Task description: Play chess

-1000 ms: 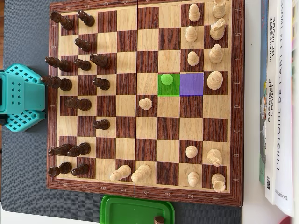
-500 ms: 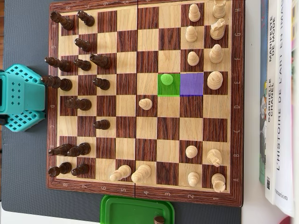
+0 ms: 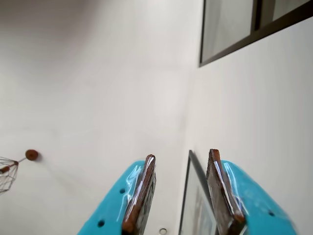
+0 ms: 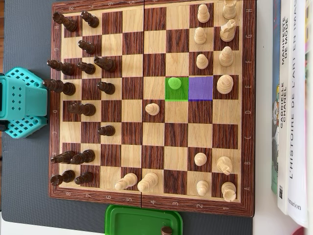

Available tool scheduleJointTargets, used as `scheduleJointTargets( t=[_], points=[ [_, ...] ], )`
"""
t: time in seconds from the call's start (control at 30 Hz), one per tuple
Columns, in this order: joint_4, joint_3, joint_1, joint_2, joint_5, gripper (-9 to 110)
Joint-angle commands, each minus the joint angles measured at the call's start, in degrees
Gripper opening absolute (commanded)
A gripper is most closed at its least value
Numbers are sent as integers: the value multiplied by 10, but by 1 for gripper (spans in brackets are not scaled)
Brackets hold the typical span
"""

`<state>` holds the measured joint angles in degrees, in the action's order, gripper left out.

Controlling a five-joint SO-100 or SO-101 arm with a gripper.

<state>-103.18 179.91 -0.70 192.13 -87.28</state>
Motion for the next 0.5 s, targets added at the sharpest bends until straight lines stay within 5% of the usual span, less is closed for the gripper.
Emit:
scheduleJointTargets(
  t=[0.0, 0.47],
  points=[
    [-2, 11, -2, -2, 2, 16],
    [-2, 11, -8, -3, 20, 16]
  ],
)
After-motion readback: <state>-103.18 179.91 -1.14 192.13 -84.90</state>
